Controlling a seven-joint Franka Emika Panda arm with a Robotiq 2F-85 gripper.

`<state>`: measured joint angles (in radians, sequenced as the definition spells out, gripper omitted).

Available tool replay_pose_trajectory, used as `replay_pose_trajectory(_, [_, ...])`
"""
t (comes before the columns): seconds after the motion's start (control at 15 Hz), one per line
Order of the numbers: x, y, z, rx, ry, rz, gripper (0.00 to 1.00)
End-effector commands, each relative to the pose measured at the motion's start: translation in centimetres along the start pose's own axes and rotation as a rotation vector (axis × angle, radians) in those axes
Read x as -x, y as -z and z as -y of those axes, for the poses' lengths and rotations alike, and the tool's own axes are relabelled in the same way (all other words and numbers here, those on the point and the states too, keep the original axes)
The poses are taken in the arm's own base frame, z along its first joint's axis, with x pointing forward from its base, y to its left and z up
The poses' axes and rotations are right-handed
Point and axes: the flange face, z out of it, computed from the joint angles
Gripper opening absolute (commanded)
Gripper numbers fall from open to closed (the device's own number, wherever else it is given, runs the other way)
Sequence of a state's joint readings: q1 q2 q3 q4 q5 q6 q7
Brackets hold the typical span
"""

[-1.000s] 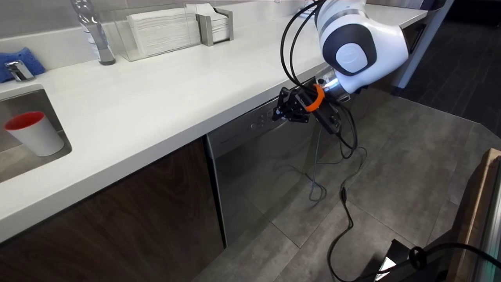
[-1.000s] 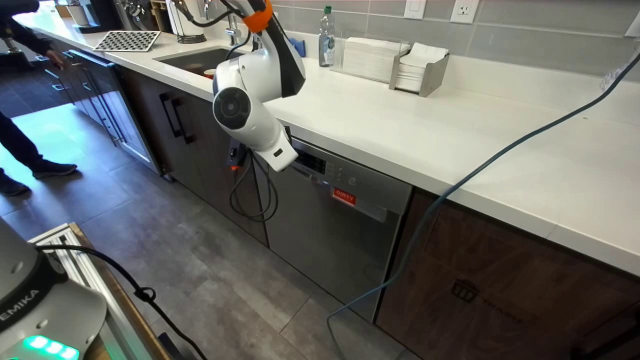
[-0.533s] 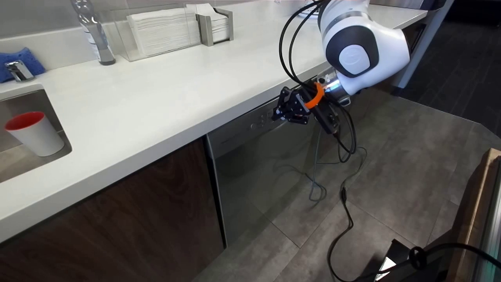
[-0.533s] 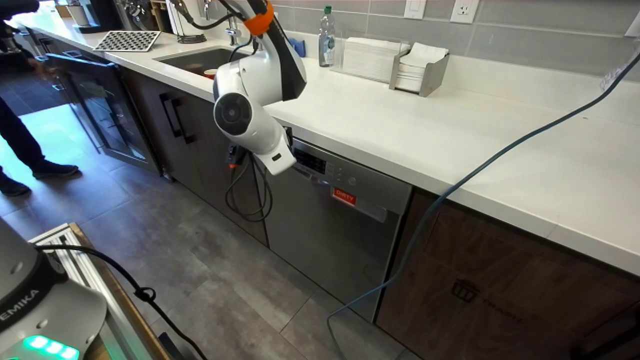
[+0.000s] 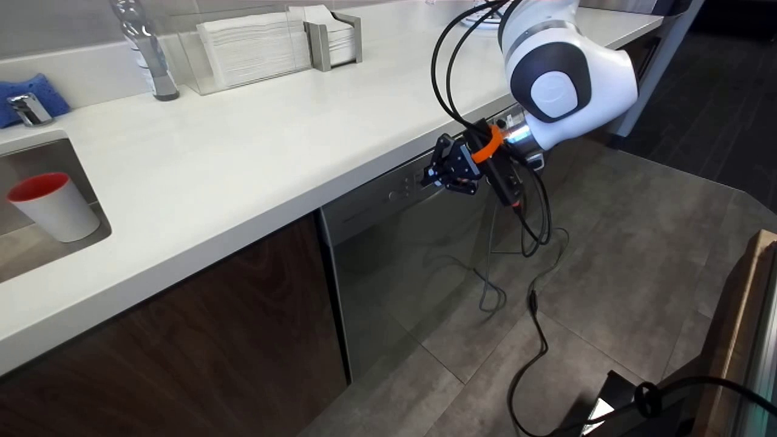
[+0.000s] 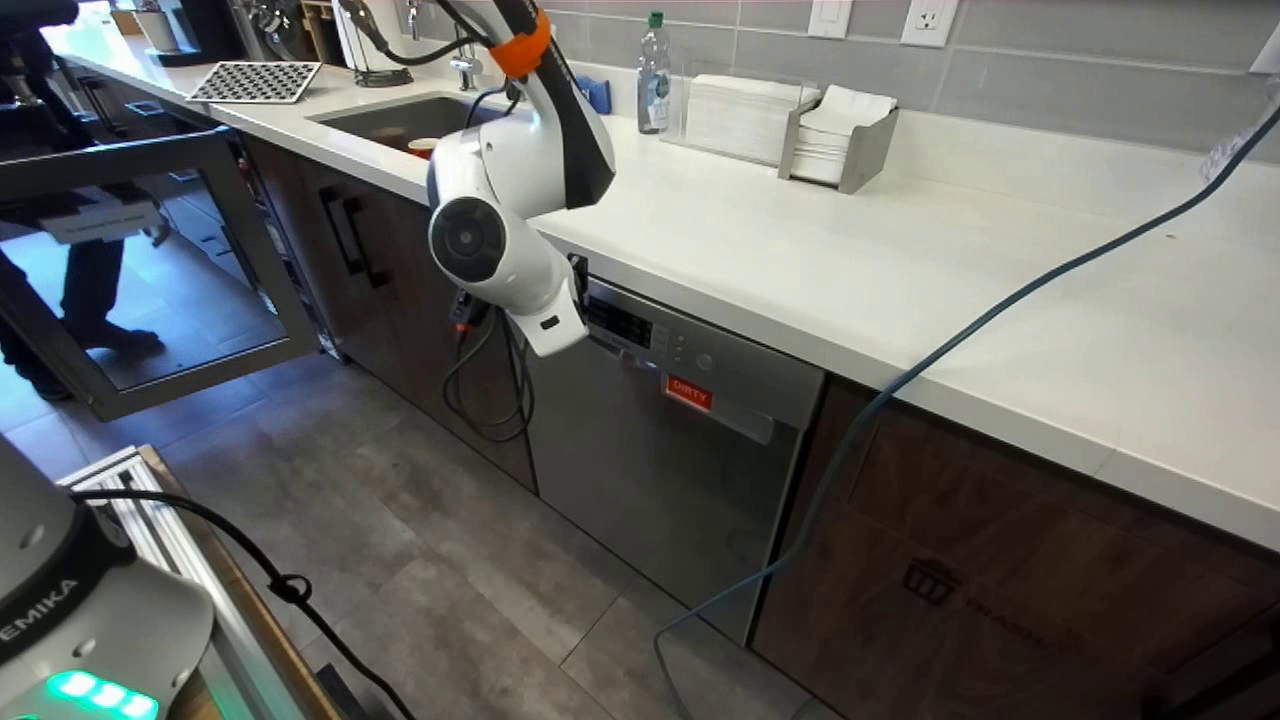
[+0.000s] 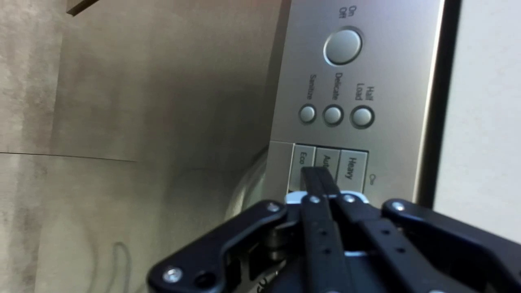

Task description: Press a button on the dish washing machine

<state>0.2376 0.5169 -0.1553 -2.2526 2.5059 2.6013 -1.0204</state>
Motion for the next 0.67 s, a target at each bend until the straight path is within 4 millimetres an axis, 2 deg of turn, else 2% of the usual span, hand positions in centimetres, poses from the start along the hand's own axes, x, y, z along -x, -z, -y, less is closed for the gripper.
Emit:
replay_pose_trajectory(0.0, [-1.65,-0.58,2.07,-0.08,-0.051,-0.006,0.0])
replay_pose_trajectory(0.6, [-1.91,-0.74,2.03,-0.076,-0.081,-0.011,0.0])
